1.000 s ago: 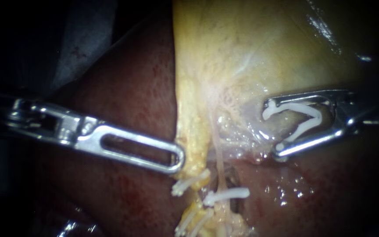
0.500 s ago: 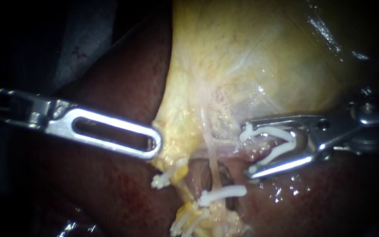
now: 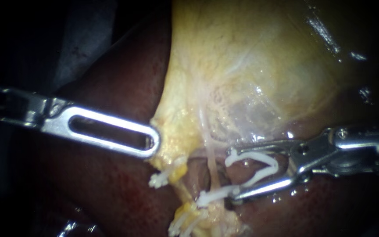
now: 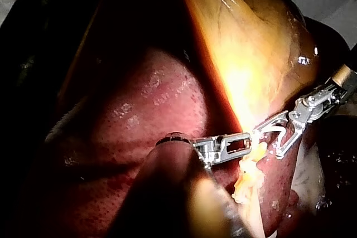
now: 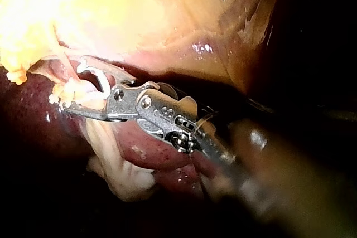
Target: Clipping second clip right tube
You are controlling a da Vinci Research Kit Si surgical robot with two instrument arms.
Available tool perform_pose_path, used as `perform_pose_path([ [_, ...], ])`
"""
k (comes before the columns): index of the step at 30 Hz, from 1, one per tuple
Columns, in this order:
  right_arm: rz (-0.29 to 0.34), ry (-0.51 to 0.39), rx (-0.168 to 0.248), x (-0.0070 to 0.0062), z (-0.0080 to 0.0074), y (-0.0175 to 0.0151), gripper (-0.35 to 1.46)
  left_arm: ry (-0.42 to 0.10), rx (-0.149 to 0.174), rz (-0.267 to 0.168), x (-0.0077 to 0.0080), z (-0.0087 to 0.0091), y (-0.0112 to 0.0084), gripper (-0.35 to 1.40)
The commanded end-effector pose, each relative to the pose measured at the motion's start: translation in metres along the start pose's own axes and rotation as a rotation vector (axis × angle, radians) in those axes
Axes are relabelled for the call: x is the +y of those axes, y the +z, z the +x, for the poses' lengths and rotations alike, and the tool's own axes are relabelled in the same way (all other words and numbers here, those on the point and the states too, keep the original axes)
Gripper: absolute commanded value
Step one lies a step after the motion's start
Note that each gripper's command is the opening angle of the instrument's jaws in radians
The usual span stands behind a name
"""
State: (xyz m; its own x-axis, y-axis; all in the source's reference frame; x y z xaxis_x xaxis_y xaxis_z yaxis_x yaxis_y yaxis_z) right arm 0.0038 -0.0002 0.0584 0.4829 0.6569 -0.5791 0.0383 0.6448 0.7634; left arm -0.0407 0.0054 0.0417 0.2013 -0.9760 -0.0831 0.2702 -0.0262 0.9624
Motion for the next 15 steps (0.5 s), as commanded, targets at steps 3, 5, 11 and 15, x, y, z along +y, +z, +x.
perform_pose_path([
  [3,-0.001,0.002,-0.002,0.0003,-0.0005,0.0008,0.56,-0.001,-0.001,-0.001,-0.0002,0.0001,0.0,-0.35],
  [5,0.003,0.005,-0.005,0.0004,-0.0008,0.0013,0.56,-0.001,-0.002,0.001,-0.0002,0.0001,0.0001,-0.35],
  [11,0.023,0.009,-0.018,0.0008,-0.0014,0.0031,0.54,-0.001,-0.003,0.001,-0.0004,0.0002,0.0001,-0.35],
  [15,0.02,0.01,-0.017,0.0011,-0.0011,0.0039,0.54,-0.002,-0.003,0.001,-0.0005,0.0002,0.0001,-0.35],
])
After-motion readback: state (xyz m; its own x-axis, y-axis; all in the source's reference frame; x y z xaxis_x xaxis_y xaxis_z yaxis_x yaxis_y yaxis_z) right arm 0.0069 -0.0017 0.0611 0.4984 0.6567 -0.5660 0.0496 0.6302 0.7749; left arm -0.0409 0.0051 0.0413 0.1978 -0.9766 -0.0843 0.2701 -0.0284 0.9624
